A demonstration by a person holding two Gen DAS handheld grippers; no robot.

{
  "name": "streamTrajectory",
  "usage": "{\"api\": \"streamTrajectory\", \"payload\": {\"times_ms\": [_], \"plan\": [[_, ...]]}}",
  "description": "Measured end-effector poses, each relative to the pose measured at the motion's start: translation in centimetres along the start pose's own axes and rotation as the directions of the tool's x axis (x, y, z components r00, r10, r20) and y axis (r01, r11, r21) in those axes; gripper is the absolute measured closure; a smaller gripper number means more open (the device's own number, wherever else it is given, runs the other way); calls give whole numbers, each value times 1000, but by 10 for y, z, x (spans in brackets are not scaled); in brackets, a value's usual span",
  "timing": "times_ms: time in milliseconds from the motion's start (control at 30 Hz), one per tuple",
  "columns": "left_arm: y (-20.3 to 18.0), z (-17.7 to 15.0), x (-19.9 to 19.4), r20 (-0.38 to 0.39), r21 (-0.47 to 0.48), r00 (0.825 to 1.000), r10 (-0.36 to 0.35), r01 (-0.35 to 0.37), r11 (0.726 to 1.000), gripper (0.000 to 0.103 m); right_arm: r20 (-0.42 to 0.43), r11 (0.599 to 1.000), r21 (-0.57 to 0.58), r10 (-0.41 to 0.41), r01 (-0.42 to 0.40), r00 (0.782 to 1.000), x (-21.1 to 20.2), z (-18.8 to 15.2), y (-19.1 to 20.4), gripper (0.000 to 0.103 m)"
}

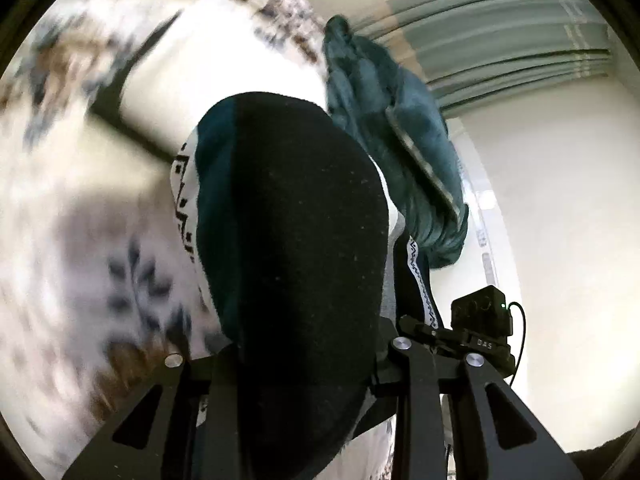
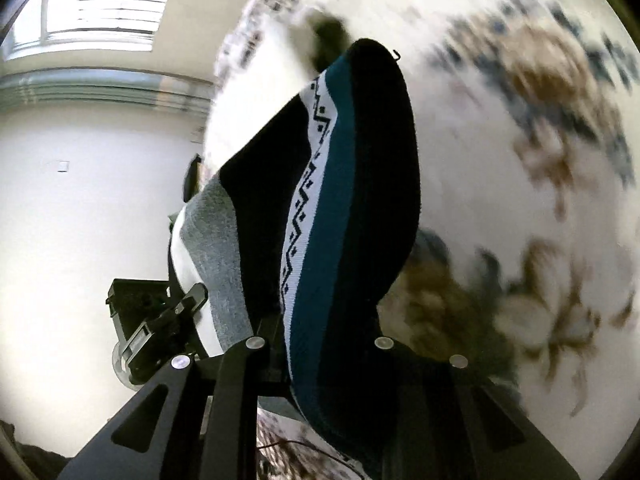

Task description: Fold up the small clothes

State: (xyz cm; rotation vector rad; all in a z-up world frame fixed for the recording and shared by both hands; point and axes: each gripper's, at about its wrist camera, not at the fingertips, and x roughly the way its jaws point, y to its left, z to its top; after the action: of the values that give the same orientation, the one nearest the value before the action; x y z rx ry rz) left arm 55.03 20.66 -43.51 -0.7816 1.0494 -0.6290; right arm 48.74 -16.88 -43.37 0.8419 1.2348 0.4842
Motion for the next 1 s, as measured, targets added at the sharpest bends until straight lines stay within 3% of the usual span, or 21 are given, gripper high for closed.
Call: {"api": "streamTrajectory", "payload": {"times_ms": [133,267,333,433,533,567,600,667,700,733,767,800,867,900,933,1000], "plan": [[-10,77,-5,34,43,999,7,-9,999,77,55,999,-36,30,-28,998,5,53,46,82],[-7,160,7,44,79,997,62,-66,995,77,92,997,-52,53,-48,994,44,117,87,82],[5,203,21,30,88,994,110,-112,990,76,101,998,-50,43,-38,994,68,154,96,82],[36,241,40,-19,93,980,197,-195,976,71,96,999,-49,-3,8,995,96,193,95,82],[70,250,60,-82,62,963,256,-251,966,68,82,996,-38,-78,82,994,129,223,89,82],[77,252,64,-93,54,962,257,-253,966,64,73,996,-26,-87,89,993,136,227,86,82],[79,254,65,-93,48,960,264,-261,964,52,59,995,-8,-98,99,993,142,234,82,81],[75,254,59,-65,52,946,317,-314,948,46,52,991,2,-132,132,990,146,241,77,77],[66,251,49,-15,83,933,360,-358,930,44,45,987,-3,-160,161,986,145,241,79,72],[58,247,42,18,103,918,395,-395,913,41,43,976,-14,-215,215,976,142,240,84,64],[49,241,33,57,118,899,435,-439,891,28,67,962,-37,-268,271,961,136,235,92,59],[41,235,27,95,131,879,467,-477,869,14,133,920,-81,-370,382,919,127,229,103,55],[24,213,15,165,165,859,484,-508,846,7,238,844,-132,-483,521,843,114,213,125,49],[23,210,17,178,175,842,510,-537,825,7,276,827,-134,-497,546,822,107,208,132,49],[19,198,18,199,187,810,551,-584,790,7,298,821,-137,-499,554,814,101,208,136,49],[19,177,26,207,211,789,579,-614,761,7,321,832,-151,-470,534,823,98,192,149,49]]}}
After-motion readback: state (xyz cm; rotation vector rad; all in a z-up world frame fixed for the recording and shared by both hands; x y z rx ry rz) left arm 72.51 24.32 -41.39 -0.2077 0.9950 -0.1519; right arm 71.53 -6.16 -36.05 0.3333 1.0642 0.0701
